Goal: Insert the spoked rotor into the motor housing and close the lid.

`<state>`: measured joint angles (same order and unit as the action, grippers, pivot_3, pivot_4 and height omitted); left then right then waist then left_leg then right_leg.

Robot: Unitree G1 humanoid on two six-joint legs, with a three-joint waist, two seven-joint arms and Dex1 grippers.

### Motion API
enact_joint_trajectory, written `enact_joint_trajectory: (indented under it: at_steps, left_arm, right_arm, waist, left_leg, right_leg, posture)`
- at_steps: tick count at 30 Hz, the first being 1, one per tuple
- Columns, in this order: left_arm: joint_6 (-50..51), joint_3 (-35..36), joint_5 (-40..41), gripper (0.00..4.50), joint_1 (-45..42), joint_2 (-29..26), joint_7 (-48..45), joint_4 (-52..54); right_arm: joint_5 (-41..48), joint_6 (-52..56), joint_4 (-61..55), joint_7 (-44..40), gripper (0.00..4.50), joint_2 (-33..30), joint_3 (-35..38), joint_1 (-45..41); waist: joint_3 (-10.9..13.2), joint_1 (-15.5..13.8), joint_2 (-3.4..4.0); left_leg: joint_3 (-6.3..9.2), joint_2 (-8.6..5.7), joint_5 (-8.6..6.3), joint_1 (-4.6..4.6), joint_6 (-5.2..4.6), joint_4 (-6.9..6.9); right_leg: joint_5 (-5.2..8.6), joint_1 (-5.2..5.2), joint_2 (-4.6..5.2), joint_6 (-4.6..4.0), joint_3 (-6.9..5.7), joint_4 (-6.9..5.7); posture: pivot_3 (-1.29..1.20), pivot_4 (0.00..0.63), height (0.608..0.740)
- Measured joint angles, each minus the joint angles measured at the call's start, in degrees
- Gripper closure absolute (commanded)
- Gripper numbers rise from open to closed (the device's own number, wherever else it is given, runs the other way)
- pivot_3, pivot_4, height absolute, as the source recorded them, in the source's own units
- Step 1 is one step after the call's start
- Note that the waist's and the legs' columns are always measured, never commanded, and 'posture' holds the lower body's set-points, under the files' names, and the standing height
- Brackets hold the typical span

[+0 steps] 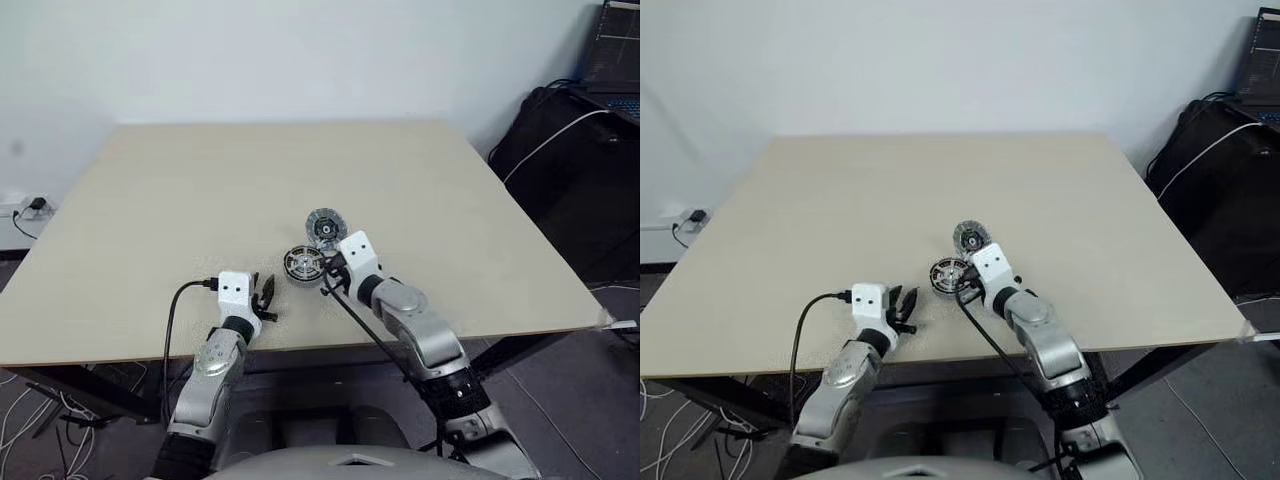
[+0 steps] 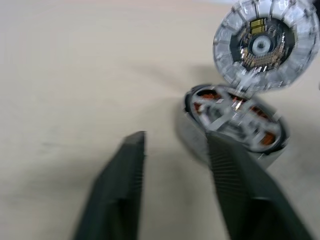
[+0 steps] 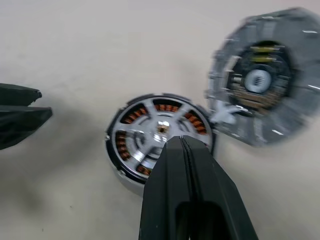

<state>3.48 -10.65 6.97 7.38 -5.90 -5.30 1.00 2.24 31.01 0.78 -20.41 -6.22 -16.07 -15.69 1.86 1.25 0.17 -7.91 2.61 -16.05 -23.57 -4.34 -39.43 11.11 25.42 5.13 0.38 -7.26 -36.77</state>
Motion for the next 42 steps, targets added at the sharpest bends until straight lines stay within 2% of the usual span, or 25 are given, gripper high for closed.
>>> enact_joint_trajectory:
  at_steps: [2,3,9,18,26,33,36,41,42]
  left_arm:
    - [-2.1,-0.8,-2.2,4.43,1.4,-0.7,-0.3,0.0]
    - [-2.9,-1.1,-3.1,4.47,2.0,-0.9,-0.3,0.0]
    - [-5.2,-1.8,-6.3,4.47,5.3,-1.3,-1.7,0.0]
    - [-5.2,-1.8,-6.0,4.47,6.8,0.6,-2.7,1.4]
    - [-4.9,-1.7,-6.0,4.47,7.3,1.2,-3.4,1.8]
    - [-4.9,-1.9,-6.0,4.47,6.7,1.3,-4.2,1.8]
    - [-4.9,-2.2,-6.0,4.5,6.5,1.5,-4.6,1.8]
    - [-4.9,-2.4,-6.0,4.5,6.1,1.7,-4.8,1.8]
    - [-4.9,-2.4,-6.0,4.5,6.0,1.7,-4.8,1.8]
  right_arm:
    - [-0.7,-0.9,4.1,-0.1,4.5,0.9,-1.0,-2.8]
    - [-1.0,-1.3,5.7,-0.1,4.5,1.3,-1.1,-4.0]
    - [-2.1,-5.5,15.6,0.0,4.5,3.9,-1.5,-11.0]
    - [-3.9,-9.4,28.3,-1.0,4.5,5.2,-2.0,-14.6]
    - [-4.8,-9.6,28.1,-3.8,4.5,4.7,-2.2,-14.9]
    - [-5.8,-9.6,19.0,-12.7,4.5,-1.9,-4.7,-15.7]
    - [-6.6,-10.0,16.2,-17.3,3.93,-5.9,-6.3,-16.9]
    - [-10.4,-12.6,14.3,-29.1,2.32,-14.2,-13.7,-18.9]
    - [-11.0,-13.2,14.2,-31.1,2.32,-15.5,-14.9,-19.3]
  waist:
    - [0.0,0.0,0.01]
    - [0.0,0.1,0.01]
    - [0.0,0.1,0.07]
    - [0.0,0.2,0.11]
    - [-0.1,0.3,0.24]
    - [-0.1,0.3,0.24]
    - [-0.1,0.3,0.24]
    - [-0.1,0.2,0.24]
    - [-0.1,0.2,0.24]
  left_leg:
    - [-0.05,0.0,0.0,-0.03,-0.01,0.01]
    - [-0.06,0.0,0.0,-0.06,-0.01,0.01]
    - [-0.07,0.02,0.0,-0.02,0.0,0.01]
    - [-0.17,0.01,0.0,-0.04,-0.01,0.01]
    - [-0.2,0.02,0.01,0.03,-0.02,0.0]
    - [-0.2,0.02,-0.01,-0.01,-0.05,0.0]
    - [-0.19,0.01,-0.02,0.02,-0.07,-0.02]
    - [-0.18,0.0,-0.03,0.03,-0.12,-0.04]
    - [-0.18,0.0,-0.03,0.03,-0.13,-0.05]
  right_leg:
    - [0.0,0.02,0.03,0.0,0.0,0.0]
    - [0.0,0.02,0.02,0.0,-0.01,0.0]
    - [0.0,0.05,0.04,0.0,-0.03,-0.04]
    - [-0.01,-0.03,0.01,0.01,-0.02,-0.08]
    - [-0.02,0.01,-0.08,0.03,0.01,-0.13]
    - [-0.02,0.0,-0.08,0.03,0.01,-0.1]
    - [-0.02,0.01,-0.08,0.03,-0.01,-0.09]
    - [-0.02,0.01,-0.07,0.03,-0.04,-0.08]
    - [-0.02,0.01,-0.07,0.03,-0.04,-0.08]
  posture:
    - [0.0,0.0,0.74]
    - [0.0,0.0,0.74]
    - [0.0,0.0,0.74]
    - [0.0,0.0,0.74]
    - [0.0,0.0,0.74]
    - [0.0,0.0,0.74]
    - [0.0,0.0,0.74]
    - [0.0,0.0,0.74]
    - [0.0,0.0,0.74]
